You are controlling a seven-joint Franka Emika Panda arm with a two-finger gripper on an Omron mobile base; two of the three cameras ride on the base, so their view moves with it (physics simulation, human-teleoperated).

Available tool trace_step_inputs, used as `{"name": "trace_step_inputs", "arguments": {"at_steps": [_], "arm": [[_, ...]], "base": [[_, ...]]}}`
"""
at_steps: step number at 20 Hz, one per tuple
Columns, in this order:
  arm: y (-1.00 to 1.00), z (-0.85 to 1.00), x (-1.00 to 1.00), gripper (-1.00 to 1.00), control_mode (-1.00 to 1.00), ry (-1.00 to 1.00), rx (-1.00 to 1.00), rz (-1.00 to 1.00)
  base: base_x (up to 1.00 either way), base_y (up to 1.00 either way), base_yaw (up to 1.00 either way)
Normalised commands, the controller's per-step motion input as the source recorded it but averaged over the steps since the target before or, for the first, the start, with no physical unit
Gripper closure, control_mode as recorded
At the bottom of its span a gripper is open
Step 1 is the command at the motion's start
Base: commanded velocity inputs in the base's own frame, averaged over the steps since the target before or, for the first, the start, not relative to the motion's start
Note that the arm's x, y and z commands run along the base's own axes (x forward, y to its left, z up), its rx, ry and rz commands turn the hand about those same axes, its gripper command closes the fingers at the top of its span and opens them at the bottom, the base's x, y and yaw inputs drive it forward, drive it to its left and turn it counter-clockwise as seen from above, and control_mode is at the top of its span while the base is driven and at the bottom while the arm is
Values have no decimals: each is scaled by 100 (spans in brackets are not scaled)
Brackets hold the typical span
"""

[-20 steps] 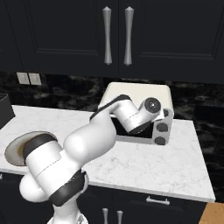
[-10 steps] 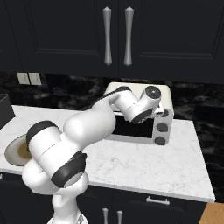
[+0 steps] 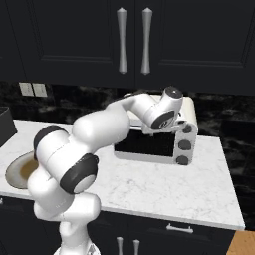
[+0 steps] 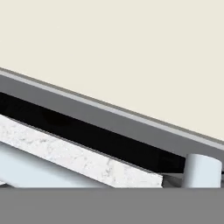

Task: Pick up the kebab skewer and baguette bread, and place them inside the toaster oven. Close the toaster oven door and start by setting the timer.

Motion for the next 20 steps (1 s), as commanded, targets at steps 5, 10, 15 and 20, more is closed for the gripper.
{"name": "trace_step_inputs", "arguments": {"at_steps": [5, 10, 15, 20], "arm": [[26, 0, 37, -100, -100, -4, 0, 0], [-1, 26, 0, -100, -100, 0, 1, 0], [-1, 38, 0, -100, -100, 0, 3, 0], [-16, 8, -23, -100, -100, -10, 1, 0]], "base": [[0, 0, 0], [0, 0, 0], [0, 0, 0], [0, 0, 0]]}}
